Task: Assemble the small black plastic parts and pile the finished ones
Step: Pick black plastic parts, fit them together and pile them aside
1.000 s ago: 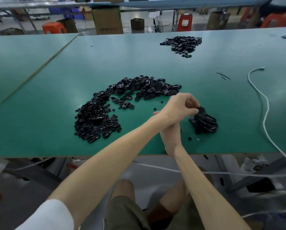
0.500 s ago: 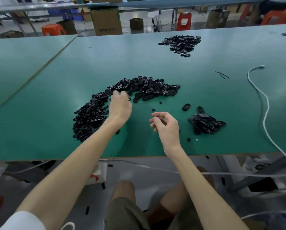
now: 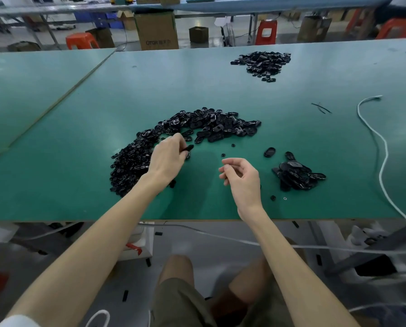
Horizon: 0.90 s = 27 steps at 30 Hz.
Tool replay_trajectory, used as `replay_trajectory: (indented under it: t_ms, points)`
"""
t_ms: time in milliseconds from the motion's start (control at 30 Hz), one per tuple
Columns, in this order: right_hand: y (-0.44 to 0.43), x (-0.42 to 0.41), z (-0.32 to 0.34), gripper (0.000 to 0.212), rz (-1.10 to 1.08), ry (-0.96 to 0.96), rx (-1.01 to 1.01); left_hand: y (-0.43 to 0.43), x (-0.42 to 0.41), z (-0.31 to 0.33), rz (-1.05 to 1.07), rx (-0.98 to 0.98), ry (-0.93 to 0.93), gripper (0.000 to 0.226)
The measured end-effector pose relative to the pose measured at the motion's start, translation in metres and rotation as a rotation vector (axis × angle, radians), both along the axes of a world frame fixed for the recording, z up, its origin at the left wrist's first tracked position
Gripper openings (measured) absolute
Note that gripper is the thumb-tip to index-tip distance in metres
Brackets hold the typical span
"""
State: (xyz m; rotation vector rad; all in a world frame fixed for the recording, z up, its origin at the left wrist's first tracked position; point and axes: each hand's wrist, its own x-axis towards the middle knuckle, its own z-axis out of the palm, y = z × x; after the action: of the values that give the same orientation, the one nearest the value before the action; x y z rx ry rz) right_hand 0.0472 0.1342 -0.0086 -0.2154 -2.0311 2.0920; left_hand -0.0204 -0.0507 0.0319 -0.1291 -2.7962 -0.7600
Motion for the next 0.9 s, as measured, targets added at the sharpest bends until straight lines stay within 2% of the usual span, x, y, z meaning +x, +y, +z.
replay_trajectory:
  t_ms: [100,200,333,500,600,700,900]
  points:
    - [-0.001,0.0,0.001,0.012,0.022,0.023,0.01,0.013,0.014,0.011,-0.193,0.208,-0.086,0.01]
    - [-0.002,-0.001,0.0,0.011,0.083,0.03,0.085,0.021,0.023,0.018,-0.384,0.291,-0.241,0.014]
    - [-0.002,0.0,-0.002,0.007,0.043,0.026,0.106,0.016,0.023,0.019,-0.384,0.291,-0.242,0.011]
    - [-0.002,0.001,-0.001,0.006,0.004,0.005,0.084,-0.011,0.005,0.016,-0.106,0.18,-0.08,0.013]
    - [-0.002,0.001,0.0,0.005,0.019,0.005,0.082,-0.029,-0.009,0.009,0.022,0.011,-0.095,0.013]
    - [-0.002,0.001,0.001,0.006,0.032,0.006,0.07,-0.035,-0.015,-0.002,0.045,-0.118,-0.125,0.013]
    - [-0.002,0.001,0.002,0.012,0.02,0.01,0.089,-0.033,-0.017,-0.011,0.042,-0.285,-0.038,0.011]
